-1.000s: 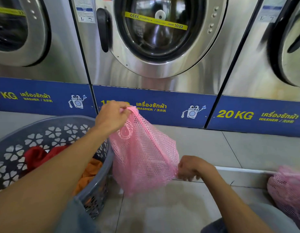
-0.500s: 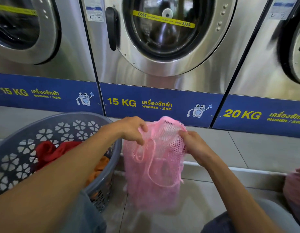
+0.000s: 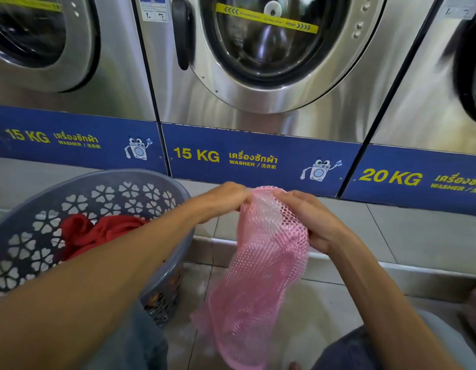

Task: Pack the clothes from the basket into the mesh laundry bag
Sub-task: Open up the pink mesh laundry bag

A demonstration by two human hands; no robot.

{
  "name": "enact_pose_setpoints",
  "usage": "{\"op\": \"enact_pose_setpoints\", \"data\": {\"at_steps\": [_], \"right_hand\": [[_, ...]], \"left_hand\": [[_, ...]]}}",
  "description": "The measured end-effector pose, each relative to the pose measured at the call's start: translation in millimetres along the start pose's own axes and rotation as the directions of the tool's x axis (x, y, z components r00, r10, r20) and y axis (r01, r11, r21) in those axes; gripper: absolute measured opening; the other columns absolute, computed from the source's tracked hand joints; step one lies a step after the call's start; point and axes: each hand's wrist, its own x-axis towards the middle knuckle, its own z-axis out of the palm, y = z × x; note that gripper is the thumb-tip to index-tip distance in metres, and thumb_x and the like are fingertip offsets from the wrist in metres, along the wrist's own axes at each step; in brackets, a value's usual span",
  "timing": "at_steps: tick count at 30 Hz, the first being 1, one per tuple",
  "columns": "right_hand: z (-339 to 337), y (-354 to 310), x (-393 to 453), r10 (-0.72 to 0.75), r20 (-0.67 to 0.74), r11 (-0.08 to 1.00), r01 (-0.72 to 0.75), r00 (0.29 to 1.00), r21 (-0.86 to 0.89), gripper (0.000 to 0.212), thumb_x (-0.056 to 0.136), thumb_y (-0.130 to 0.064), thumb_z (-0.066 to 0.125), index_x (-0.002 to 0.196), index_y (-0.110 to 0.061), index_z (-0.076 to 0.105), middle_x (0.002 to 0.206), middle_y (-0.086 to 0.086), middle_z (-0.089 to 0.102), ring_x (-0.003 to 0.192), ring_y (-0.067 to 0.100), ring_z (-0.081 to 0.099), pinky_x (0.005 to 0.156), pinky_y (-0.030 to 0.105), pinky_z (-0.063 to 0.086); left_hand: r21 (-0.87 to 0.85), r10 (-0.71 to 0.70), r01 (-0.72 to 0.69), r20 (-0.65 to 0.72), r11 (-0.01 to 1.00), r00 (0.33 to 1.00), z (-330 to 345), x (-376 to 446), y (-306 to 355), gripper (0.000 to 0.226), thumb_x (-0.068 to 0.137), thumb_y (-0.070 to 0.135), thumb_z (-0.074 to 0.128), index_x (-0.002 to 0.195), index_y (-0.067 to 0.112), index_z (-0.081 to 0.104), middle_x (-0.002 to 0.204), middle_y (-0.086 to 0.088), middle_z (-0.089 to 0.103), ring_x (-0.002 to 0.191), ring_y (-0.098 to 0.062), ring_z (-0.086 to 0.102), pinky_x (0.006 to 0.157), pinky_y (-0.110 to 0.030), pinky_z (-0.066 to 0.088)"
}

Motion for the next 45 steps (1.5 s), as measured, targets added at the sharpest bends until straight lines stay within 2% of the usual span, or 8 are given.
{"op": "enact_pose_setpoints", "data": {"at_steps": [6, 10, 17, 24, 28, 32, 41, 45], "right_hand": [[-11.1, -1.6, -14.9, -0.128, 0.251, 0.763, 0.257, 0.959, -0.593, 0.093, 0.069, -0.051, 0.089, 0.147, -0.057, 0.038, 0.149, -0.02, 0.051, 0.132, 0.004, 0.053, 0.11, 0.031, 0.042], [-10.4, 4.0, -11.0, -0.245, 0.131, 0.426, 0.229, 0.961, -0.875, 0.021, 0.095, -0.035, 0.065, 0.114, -0.029, 0.075, 0.097, -0.008, 0.075, 0.089, 0.017, 0.066, 0.078, 0.027, 0.045], [-26.0, -0.1, -1.6, -0.277, -0.098, 0.656, 0.114, 0.956, -0.746, 0.025, 0.095, -0.019, 0.056, 0.078, -0.007, 0.07, 0.075, 0.01, 0.067, 0.071, 0.02, 0.056, 0.068, 0.035, 0.042], [-18.0, 9.3, -5.8, -0.14, 0.057, 0.512, 0.121, 0.989, -0.851, 0.01, 0.085, -0.024, 0.07, 0.078, -0.021, 0.077, 0.082, 0.0, 0.076, 0.084, 0.024, 0.07, 0.082, 0.042, 0.054], [6.0, 3.1, -2.6, -0.06, -0.137, 0.958, 0.019, 0.989, -0.287, 0.018, 0.076, 0.004, 0.052, 0.063, -0.006, 0.059, 0.056, 0.005, 0.055, 0.055, 0.023, 0.048, 0.055, 0.034, 0.036], [-0.3, -8.8, 0.3, 0.135, -0.203, 0.989, -0.118, 0.97, 0.092, 0.015, 0.074, -0.001, 0.047, 0.071, -0.014, 0.054, 0.057, 0.0, 0.043, 0.046, 0.017, 0.042, 0.05, 0.03, 0.032], [26.1, -18.8, -36.0, 0.225, 0.336, 0.818, 0.011, 0.915, -0.576, 0.046, 0.076, -0.059, 0.072, 0.108, -0.026, 0.077, 0.099, -0.003, 0.081, 0.09, 0.013, 0.076, 0.082, 0.03, 0.057], [29.4, -10.0, -26.0, 0.182, 0.246, 0.926, -0.081, 0.952, -0.369, 0.03, 0.088, -0.02, 0.074, 0.108, 0.002, 0.075, 0.071, 0.009, 0.072, 0.056, 0.016, 0.066, 0.054, 0.025, 0.053]], "left_hand": [[-0.273, -0.183, 0.164, -0.044, 0.948, 0.982, -13.6, 0.7, 7.6, 0.015, 0.084, 0.024, 0.051, 0.084, 0.015, 0.062, 0.07, -0.004, 0.054, 0.06, -0.02, 0.049, 0.062, -0.03, 0.038], [0.021, -0.081, 0.081, 0.014, 0.997, 0.997, -19.2, -7.8, 5.8, 0.029, 0.082, 0.041, 0.066, 0.097, 0.017, 0.065, 0.099, 0.001, 0.062, 0.086, -0.013, 0.057, 0.075, -0.033, 0.046], [0.498, -0.028, -0.072, 0.191, 0.864, 0.981, -22.2, -6.6, -3.8, 0.021, 0.09, 0.046, 0.065, 0.095, 0.025, 0.069, 0.092, 0.006, 0.068, 0.087, -0.015, 0.064, 0.076, -0.028, 0.047], [0.073, -0.012, 0.007, 0.066, 0.997, 0.998, -20.4, -10.4, 6.7, 0.031, 0.091, 0.04, 0.061, 0.096, 0.012, 0.075, 0.092, -0.005, 0.075, 0.081, -0.016, 0.069, 0.075, -0.03, 0.055], [0.023, 0.039, -0.042, 0.099, 0.999, 0.994, -30.2, -16.4, 18.8, 0.03, 0.077, 0.042, 0.079, 0.098, 0.02, 0.075, 0.098, 0.003, 0.078, 0.088, -0.014, 0.075, 0.081, -0.033, 0.06], [0.464, -0.021, -0.053, 0.154, 0.884, 0.988, -41.8, -25.4, 8.5, 0.029, 0.073, 0.042, 0.084, 0.09, 0.022, 0.072, 0.088, 0.005, 0.074, 0.085, -0.018, 0.071, 0.076, -0.035, 0.056], [0.237, 0.035, 0.013, -0.198, 0.971, 0.98, -45.3, -36.0, -4.7, 0.02, 0.085, 0.025, 0.056, 0.097, 0.019, 0.071, 0.099, 0.0, 0.072, 0.096, -0.019, 0.067, 0.091, -0.044, 0.055], [0.347, 0.058, -0.033, -0.061, 0.937, 0.996, -48.3, -41.2, -20.5, 0.042, 0.067, 0.049, 0.078, 0.099, 0.026, 0.065, 0.094, 0.011, 0.066, 0.092, -0.015, 0.066, 0.085, -0.036, 0.055]]}}
